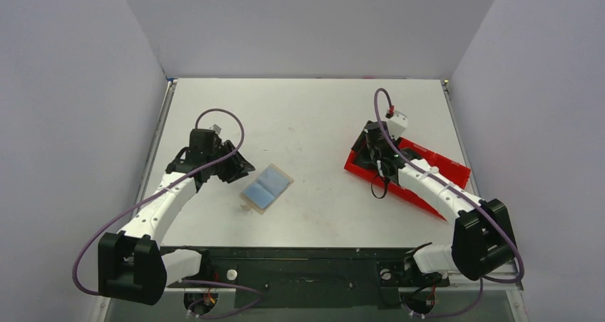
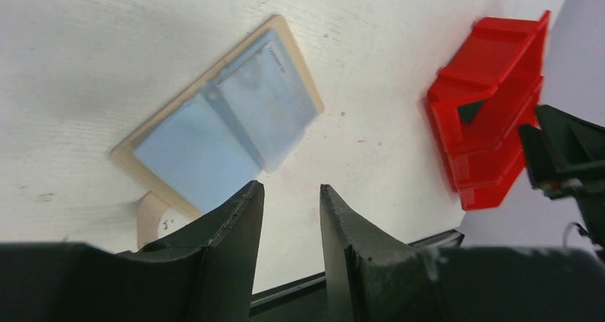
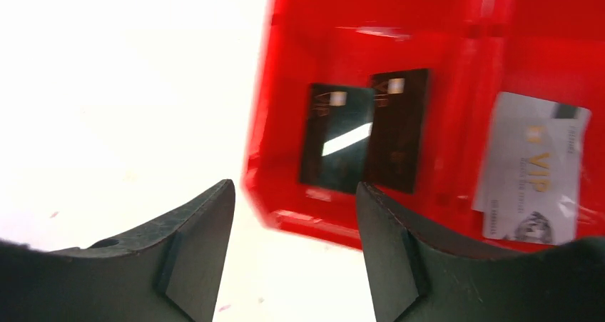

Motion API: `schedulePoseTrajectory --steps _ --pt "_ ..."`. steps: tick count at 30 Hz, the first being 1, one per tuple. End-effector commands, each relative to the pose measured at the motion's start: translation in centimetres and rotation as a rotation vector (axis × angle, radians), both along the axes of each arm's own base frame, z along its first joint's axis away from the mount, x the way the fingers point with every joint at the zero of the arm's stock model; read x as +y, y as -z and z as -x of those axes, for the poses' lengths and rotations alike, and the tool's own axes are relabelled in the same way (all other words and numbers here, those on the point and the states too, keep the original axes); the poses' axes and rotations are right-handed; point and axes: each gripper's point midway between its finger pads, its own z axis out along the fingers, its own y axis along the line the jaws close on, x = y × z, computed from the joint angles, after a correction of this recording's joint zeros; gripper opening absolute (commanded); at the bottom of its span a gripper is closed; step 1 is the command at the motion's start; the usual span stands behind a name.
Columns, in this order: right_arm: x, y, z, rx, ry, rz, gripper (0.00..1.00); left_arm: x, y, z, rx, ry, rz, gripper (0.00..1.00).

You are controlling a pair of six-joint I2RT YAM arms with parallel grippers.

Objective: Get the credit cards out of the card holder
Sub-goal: Place the credit card in the storage box, then close the card holder at the center of the board.

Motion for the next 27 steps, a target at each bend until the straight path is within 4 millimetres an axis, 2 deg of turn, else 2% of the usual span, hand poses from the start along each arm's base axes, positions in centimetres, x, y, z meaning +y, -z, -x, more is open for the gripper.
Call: schedulePoseTrajectory --steps 1,3,6,10,12,14,19,22,27 --pt "4.6 -4.0 -0.8 -0.069 -0.190 0.048 0.59 2.2 0.8 0.1 0.043 -0.116 -0.131 0.32" --pt "7.4 -4.3 -0.6 -0.071 -0.283 0.050 0.60 3.2 2.0 1.2 0.103 -0.161 -0.201 0.32" --pt "10.5 -3.7 -0.7 -0.043 -0.376 0.023 0.60 4.3 3.4 2.5 0.161 -0.236 -0.286 0.32" --pt "12.9 -2.9 -0.7 -0.012 -0.444 0.010 0.60 5.0 5.6 4.8 0.238 -0.339 -0.316 0.33" --pt "13.7 -2.6 -0.6 -0.002 -0.464 0.010 0.60 5.4 7.1 6.3 0.286 -0.382 -0.320 0.33" --pt "14.2 -2.3 -0.5 0.009 -0.480 0.010 0.60 5.4 7.8 7.2 0.309 -0.412 -0.308 0.33" --pt "14.9 -1.5 -0.2 0.031 -0.503 0.005 0.60 5.1 8.6 8.4 0.352 -0.439 -0.273 0.33" --pt "15.3 -0.9 -0.1 0.039 -0.510 0.001 0.60 4.6 8.8 8.7 0.361 -0.429 -0.250 0.33" --pt "16.0 -0.5 0.1 0.045 -0.523 -0.010 0.59 3.0 8.9 7.9 0.346 -0.388 -0.171 0.33"
